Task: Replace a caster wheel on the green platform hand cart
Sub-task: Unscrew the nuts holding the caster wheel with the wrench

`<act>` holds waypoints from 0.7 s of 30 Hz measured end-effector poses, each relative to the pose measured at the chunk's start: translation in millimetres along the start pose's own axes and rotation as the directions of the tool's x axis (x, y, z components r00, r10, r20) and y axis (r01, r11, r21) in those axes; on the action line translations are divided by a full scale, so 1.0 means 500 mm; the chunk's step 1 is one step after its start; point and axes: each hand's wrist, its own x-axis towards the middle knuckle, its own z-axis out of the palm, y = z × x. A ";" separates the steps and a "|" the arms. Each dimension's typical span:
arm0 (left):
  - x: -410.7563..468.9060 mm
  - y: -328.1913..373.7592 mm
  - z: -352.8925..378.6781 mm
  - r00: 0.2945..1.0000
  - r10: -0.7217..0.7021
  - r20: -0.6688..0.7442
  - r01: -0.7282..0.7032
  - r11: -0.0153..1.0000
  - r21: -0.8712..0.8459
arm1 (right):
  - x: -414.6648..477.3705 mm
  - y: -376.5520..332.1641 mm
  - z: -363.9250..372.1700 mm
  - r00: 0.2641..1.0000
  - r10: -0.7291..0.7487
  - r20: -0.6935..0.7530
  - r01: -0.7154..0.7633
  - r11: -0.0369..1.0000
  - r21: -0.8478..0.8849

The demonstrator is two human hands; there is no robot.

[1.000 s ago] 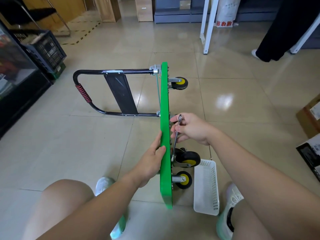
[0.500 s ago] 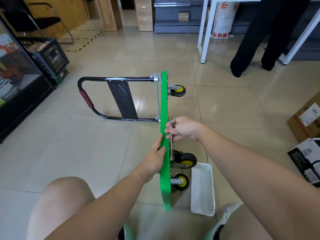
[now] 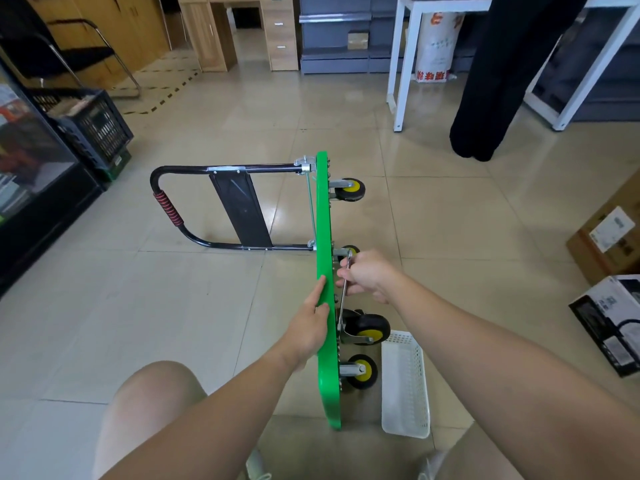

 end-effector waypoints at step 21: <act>0.016 -0.011 0.022 0.997 0.014 -0.074 -0.026 0.987 -0.161 | -0.017 -0.011 0.016 0.997 -0.077 -0.013 0.075 0.989 -0.130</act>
